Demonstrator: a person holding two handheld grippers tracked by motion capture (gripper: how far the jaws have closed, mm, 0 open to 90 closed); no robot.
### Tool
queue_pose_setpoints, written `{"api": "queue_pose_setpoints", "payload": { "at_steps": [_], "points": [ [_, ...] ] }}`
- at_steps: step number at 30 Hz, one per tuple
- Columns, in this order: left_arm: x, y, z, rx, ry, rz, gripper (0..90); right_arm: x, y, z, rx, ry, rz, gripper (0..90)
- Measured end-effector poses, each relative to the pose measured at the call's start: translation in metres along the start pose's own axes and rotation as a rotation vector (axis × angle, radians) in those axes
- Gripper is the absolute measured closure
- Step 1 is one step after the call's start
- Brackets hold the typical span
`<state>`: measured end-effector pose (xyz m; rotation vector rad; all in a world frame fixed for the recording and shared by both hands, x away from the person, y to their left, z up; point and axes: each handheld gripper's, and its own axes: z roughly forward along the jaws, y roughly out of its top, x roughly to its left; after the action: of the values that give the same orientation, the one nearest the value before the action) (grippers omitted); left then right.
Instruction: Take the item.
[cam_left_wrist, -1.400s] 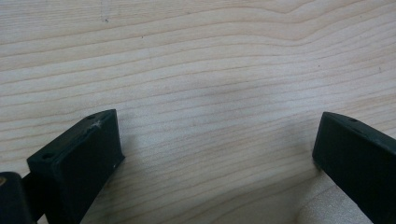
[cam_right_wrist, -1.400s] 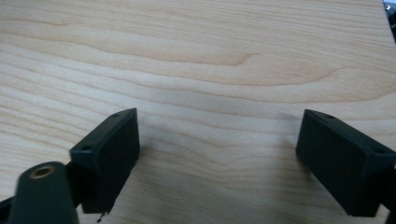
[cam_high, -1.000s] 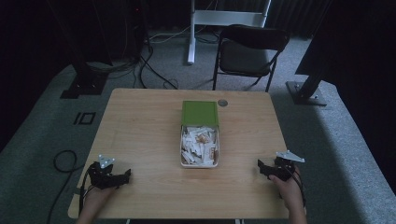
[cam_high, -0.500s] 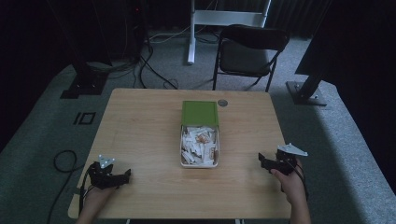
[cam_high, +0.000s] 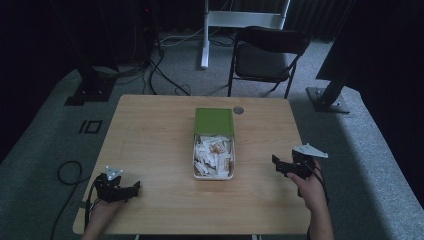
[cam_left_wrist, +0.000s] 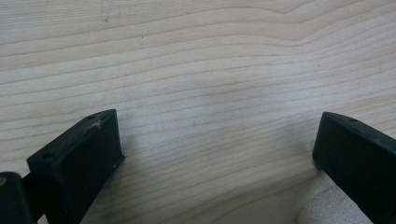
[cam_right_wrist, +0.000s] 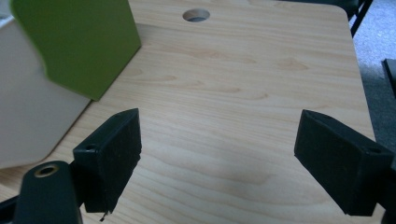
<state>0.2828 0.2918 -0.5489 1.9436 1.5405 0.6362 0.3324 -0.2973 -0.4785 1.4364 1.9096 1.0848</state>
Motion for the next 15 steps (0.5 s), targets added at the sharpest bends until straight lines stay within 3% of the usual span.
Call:
{"api": "queue_pose_setpoints", "payload": {
  "at_steps": [15],
  "points": [
    [0.0, 0.0, 0.0, 0.0, 0.0, 0.0, 2.1, 0.026, 0.03, 0.003, -0.033, 0.069, -0.07, 14.7]
  ]
}}
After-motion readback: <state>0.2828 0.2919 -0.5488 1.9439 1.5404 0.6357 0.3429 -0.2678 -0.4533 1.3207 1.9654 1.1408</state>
